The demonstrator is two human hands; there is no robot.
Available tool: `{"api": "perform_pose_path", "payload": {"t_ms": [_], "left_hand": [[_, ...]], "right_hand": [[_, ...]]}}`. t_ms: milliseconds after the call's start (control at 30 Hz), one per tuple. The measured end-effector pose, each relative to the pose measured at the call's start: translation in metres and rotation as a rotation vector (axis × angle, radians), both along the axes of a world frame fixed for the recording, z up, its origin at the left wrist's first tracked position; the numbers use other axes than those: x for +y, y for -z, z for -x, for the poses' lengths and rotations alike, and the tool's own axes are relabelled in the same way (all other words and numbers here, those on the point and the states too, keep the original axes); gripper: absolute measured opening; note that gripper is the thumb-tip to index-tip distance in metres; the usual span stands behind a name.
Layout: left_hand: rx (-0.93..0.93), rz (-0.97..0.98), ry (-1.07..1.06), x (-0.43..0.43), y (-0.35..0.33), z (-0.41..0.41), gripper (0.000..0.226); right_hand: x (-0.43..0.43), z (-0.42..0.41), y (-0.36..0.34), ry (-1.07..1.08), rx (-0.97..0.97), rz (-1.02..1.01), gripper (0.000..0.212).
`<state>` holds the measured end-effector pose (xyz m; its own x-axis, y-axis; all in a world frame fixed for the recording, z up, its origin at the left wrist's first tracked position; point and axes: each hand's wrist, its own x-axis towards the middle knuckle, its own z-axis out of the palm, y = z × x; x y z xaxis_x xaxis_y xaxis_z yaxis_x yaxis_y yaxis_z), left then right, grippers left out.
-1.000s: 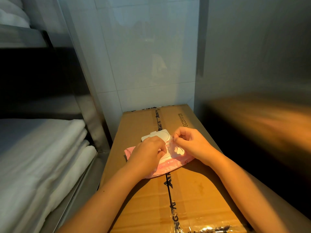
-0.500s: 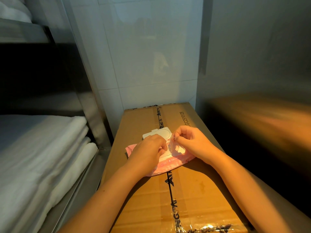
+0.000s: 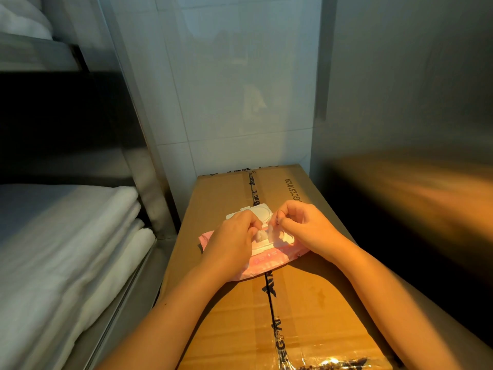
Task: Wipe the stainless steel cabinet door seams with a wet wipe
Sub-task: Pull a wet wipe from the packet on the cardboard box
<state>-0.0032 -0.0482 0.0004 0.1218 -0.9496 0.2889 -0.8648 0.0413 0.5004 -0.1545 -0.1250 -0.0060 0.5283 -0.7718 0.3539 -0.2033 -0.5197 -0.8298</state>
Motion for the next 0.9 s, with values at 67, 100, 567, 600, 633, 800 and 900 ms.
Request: {"api": "perform_pose_path", "payload": {"t_ms": [67,100,567,600,633,800,900], "left_hand": [[0.025,0.026,0.005,0.000,0.000,-0.001,0.019],[0.041,0.034,0.005,0.000,0.000,-0.001,0.019],[0.202,-0.004,0.077,0.004,-0.001,-0.005,0.017],[0.227,0.017,0.068,0.003,0.000,-0.006,0.020],[0.267,0.033,0.064,0.003,0.000,-0.007,0.023],[0.393,0.075,0.050,0.005,-0.002,-0.008,0.025],[0.568,0.218,0.047,0.009,-0.009,-0.008,0.018]], "right_hand": [[0.000,0.000,-0.001,0.006,-0.005,0.001,0.019],[0.001,0.000,-0.001,0.013,-0.005,0.000,0.019],[0.000,-0.001,0.001,0.023,-0.015,-0.017,0.021],[0.000,-0.001,0.001,0.028,-0.011,-0.018,0.021],[0.000,-0.001,0.001,0.029,-0.011,-0.019,0.021],[0.001,-0.001,0.000,0.009,-0.022,-0.031,0.023],[0.001,-0.001,0.001,0.026,0.006,-0.029,0.022]]}}
